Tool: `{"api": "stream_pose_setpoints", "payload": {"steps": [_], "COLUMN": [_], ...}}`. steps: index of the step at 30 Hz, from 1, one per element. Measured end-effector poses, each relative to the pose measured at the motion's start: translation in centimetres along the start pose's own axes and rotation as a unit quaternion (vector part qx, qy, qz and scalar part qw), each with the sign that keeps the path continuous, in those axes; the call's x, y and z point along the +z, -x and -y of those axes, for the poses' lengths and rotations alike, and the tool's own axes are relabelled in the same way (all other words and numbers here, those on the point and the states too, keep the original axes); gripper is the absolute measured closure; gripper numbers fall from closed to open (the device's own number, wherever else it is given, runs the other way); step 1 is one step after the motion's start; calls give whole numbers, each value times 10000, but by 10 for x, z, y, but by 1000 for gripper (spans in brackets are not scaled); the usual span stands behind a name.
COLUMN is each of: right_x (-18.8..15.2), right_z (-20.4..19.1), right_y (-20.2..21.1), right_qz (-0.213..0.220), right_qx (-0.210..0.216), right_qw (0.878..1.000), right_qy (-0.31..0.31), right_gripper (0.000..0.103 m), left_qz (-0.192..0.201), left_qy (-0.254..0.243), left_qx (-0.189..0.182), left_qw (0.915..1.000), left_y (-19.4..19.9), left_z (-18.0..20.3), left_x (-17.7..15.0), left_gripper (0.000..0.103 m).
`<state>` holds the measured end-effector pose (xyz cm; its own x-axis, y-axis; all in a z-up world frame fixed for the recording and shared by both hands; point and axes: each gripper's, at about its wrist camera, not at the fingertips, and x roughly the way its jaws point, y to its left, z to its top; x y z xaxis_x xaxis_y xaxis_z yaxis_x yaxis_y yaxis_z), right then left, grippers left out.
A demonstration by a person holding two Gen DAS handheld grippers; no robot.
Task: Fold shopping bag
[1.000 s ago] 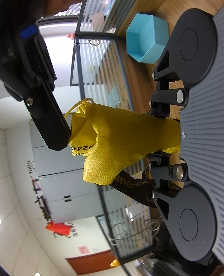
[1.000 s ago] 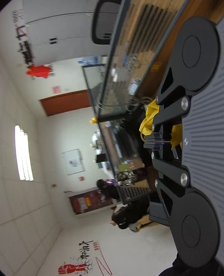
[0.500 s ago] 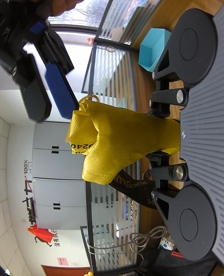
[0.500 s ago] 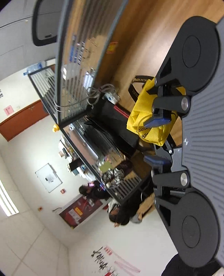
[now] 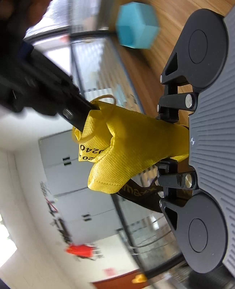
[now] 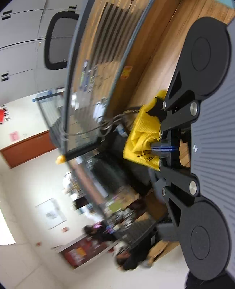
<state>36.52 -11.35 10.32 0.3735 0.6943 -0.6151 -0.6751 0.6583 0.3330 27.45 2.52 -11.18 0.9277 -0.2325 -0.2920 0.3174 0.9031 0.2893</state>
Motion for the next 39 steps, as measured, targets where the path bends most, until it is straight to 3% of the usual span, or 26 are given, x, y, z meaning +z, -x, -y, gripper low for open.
{"api": "stream_pose_setpoints", "payload": {"steps": [3,6,9,11,12,15,18,19,20,23,24,26,27,33,36,39], "right_x": [-7,-20,-41,-56,-68,-84,-104,-112,-116,-119,-120,-122,-122,-109,-86,-70], "right_z": [-11,-17,-25,-36,-43,-61,-80,-87,-91,-96,-97,-98,-99,-85,-67,-50], "right_y": [-15,-15,-11,-13,-18,-26,-39,-46,-49,-54,-57,-56,-56,-39,-19,5], "right_qz": [165,568,1284,1668,1936,2281,2623,2732,2815,3020,3069,3302,3418,3413,2879,2441], "right_qx": [-279,-299,-445,-702,-920,-1445,-2114,-2428,-2585,-2730,-2791,-3002,-3107,-2426,-1796,-1261], "right_qw": [9987,9956,9842,9694,9564,9270,8795,8567,8441,8345,8307,8186,8122,8575,9034,9344], "right_qy": [382,684,1136,1660,1982,2605,3362,3639,3760,3712,3713,3615,3565,2988,2623,2268], "right_gripper": [103,103,102,102,102,102,102,102,102,100,97,56,51,48,42,40], "left_qz": [-53,-192,-115,-64,-52,-6,37,37,36,25,22,25,25,7,-31,-17], "left_qy": [81,443,394,267,196,18,-44,-45,-47,-63,-88,-144,-155,-170,-290,-274], "left_qx": [-109,-302,-258,-162,-133,-46,6,14,21,52,87,113,97,3,-13,-51], "left_qw": [9999,9984,9988,9995,9997,10000,10000,10000,10000,10000,9999,9998,9998,9999,9996,9996], "left_y": [-2,-6,-6,-5,-4,-1,5,6,8,11,12,14,15,18,17,18], "left_z": [-10,-23,-25,-23,-22,-21,-23,-23,-24,-26,-27,-28,-29,-32,-33,-35], "left_x": [-1,0,2,5,6,8,11,12,12,13,14,15,16,19,15,14], "left_gripper": [65,65,65,65,65,65,65,65,65,65,65,65,65,65,65,65]}}
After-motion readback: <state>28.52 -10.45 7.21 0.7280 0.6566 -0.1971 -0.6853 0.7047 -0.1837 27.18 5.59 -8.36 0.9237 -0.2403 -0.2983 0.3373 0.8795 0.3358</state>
